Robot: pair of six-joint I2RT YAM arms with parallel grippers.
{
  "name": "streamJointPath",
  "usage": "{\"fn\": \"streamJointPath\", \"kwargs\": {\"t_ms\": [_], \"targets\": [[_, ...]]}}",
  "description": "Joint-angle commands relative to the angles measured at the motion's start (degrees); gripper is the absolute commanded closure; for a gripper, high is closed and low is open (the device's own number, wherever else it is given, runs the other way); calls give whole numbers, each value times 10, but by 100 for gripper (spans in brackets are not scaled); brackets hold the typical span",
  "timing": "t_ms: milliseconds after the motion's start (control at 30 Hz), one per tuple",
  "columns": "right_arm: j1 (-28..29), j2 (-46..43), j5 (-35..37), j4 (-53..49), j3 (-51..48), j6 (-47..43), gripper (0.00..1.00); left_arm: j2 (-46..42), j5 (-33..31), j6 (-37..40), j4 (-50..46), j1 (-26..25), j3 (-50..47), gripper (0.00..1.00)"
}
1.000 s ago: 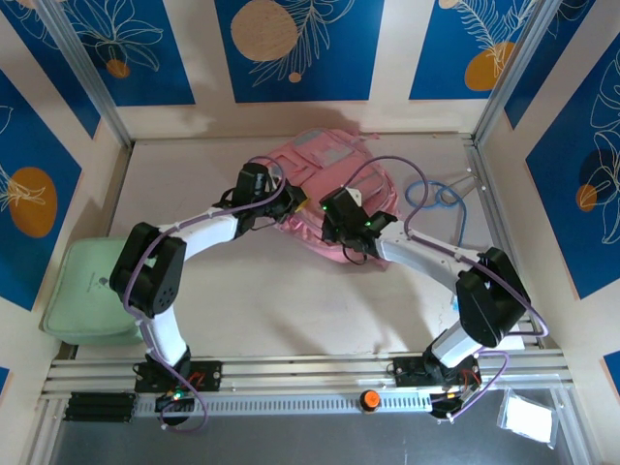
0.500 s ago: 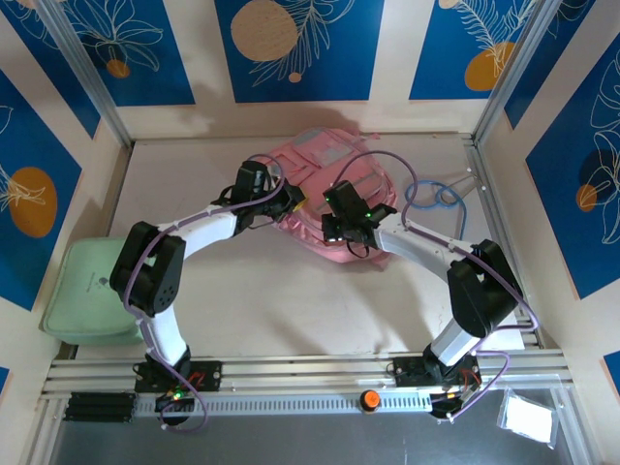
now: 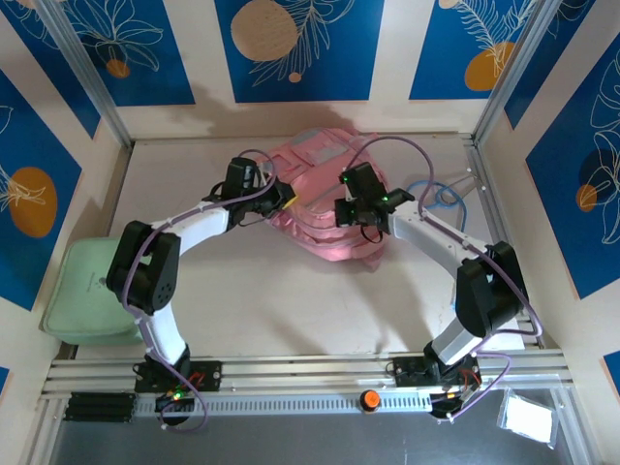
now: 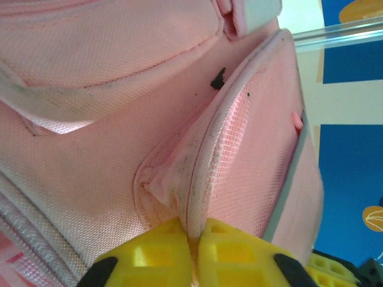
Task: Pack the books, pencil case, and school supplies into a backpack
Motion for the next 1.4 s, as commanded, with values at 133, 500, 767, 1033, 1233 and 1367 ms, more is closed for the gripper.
{"fn": "streamJointPath", "kwargs": {"t_ms": [133, 500, 767, 1033, 1233, 1367], "targets": [[44, 49, -85, -19, 73, -56, 100, -81, -47, 54, -31, 54, -58, 60], [121, 170, -198, 21, 205, -18, 100, -213, -84, -3, -31, 83, -201, 51], [151, 216, -231, 22, 254, -7, 100, -200, -72, -28, 0, 83, -180, 51], [153, 213, -232, 26, 241, 2, 100, -139, -74, -96, 51, 65, -158, 63], [150, 192, -162, 0, 212, 2, 100, -127, -96, -92, 36, 62, -145, 87], [123, 128, -147, 18, 112, -9, 100, -127, -110, -62, 2, 63, -126, 96]]}}
